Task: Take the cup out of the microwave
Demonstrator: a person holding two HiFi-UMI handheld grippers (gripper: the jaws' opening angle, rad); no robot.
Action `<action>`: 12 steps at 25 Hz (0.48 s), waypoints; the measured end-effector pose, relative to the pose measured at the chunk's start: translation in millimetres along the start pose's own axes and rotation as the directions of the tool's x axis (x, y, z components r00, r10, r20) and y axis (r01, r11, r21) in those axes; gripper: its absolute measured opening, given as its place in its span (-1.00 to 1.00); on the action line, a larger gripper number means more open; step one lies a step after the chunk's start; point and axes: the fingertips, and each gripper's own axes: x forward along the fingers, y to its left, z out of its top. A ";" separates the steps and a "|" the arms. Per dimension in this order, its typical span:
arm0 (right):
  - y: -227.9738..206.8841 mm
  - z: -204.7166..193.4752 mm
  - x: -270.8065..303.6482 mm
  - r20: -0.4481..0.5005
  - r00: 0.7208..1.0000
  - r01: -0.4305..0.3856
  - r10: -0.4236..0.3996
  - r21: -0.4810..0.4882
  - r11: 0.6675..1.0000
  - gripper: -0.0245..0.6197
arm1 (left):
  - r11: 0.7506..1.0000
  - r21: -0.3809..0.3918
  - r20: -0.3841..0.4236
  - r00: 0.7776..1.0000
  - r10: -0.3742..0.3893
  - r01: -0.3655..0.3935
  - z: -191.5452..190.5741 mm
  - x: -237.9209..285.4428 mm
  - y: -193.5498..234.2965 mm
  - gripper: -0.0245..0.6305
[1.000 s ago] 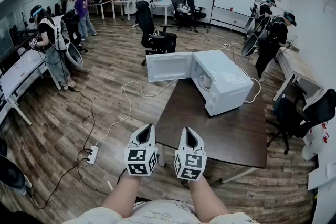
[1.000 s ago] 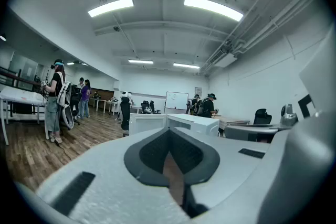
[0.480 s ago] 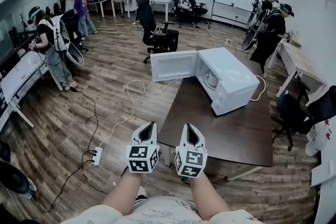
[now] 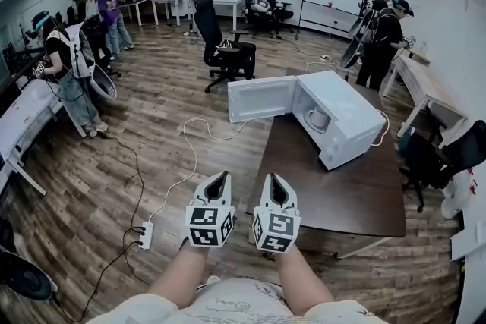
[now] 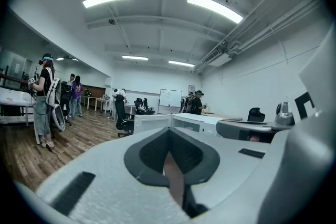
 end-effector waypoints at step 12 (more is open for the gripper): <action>95.0 -12.4 37.1 -0.021 0.999 0.041 -0.042 -0.028 0.999 -0.89 | 0.999 -0.031 -0.023 0.999 -0.027 0.026 -10.0 -21.5 104.6 -0.90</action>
